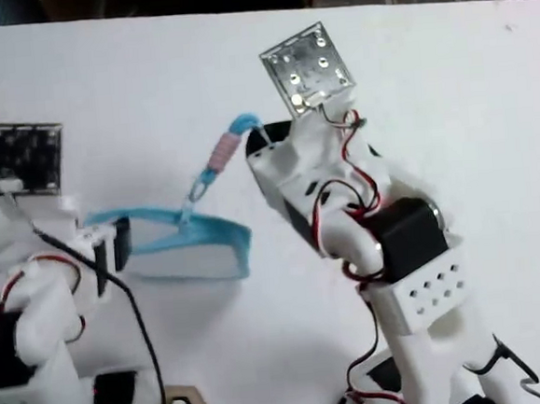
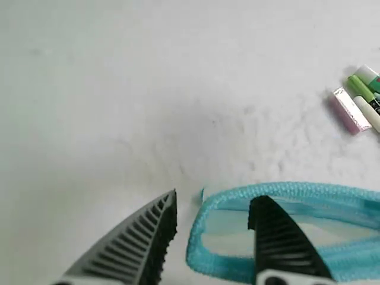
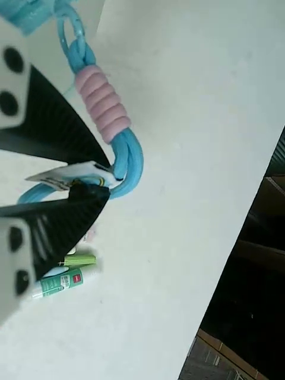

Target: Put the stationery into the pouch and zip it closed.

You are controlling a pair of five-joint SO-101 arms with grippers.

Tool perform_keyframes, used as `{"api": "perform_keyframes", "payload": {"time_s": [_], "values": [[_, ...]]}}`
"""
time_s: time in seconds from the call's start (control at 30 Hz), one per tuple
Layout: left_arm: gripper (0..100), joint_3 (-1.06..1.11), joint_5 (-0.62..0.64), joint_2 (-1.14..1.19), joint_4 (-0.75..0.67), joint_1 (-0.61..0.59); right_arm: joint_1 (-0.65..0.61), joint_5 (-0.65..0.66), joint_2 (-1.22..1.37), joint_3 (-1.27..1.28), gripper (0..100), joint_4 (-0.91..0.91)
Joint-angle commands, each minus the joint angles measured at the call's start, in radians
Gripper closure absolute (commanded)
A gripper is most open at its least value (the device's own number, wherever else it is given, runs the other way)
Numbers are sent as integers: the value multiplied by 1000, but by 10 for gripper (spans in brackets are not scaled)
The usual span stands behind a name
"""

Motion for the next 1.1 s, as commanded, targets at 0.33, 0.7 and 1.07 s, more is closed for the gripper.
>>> {"api": "perform_keyframes", "payload": {"time_s": [0.33,0.7,1.07], "values": [[786,-170,126,16,14,-148,7,9,-16,40,981,-1],[787,-18,118,18,-3,25,7,6,-16,89,981,-85],[909,135,61,18,-89,-7,13,11,-16,104,981,-85]]}}
